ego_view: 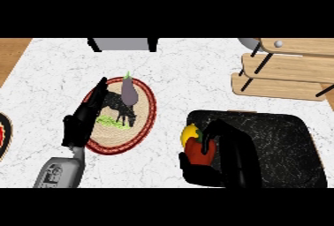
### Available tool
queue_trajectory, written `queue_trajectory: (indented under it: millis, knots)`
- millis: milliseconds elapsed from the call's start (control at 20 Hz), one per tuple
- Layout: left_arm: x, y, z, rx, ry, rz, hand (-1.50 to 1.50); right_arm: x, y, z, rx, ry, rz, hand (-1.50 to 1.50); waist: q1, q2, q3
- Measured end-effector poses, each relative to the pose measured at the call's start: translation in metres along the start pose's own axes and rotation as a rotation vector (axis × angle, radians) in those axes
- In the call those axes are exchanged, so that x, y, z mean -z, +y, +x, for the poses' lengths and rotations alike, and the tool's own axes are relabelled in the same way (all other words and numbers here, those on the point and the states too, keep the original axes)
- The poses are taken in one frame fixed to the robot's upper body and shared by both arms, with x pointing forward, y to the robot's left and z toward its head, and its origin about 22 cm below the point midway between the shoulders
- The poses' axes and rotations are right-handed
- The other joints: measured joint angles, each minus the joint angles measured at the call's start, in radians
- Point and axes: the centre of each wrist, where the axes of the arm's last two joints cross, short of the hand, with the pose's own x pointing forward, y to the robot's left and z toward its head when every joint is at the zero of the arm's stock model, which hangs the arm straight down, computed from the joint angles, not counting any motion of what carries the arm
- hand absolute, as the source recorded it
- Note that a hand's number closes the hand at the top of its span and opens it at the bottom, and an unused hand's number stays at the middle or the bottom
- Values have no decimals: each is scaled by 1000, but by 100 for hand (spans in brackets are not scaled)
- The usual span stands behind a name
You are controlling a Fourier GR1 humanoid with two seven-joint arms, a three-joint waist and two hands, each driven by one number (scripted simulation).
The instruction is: Pick the bell pepper from the tray and place it in the tiered shelf
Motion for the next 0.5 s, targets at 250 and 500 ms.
queue_trajectory:
  millis: [250, 500]
  knots:
    - [1, -1, 0, 3, -4, -1, 0, -19, -38, 26, 40, -17, -130, 150, -3, 0, 0]
    - [-1, -3, -4, -4, 2, -1, 0, -26, -71, 43, 0, -22, -286, 150, -1, 0, -1]
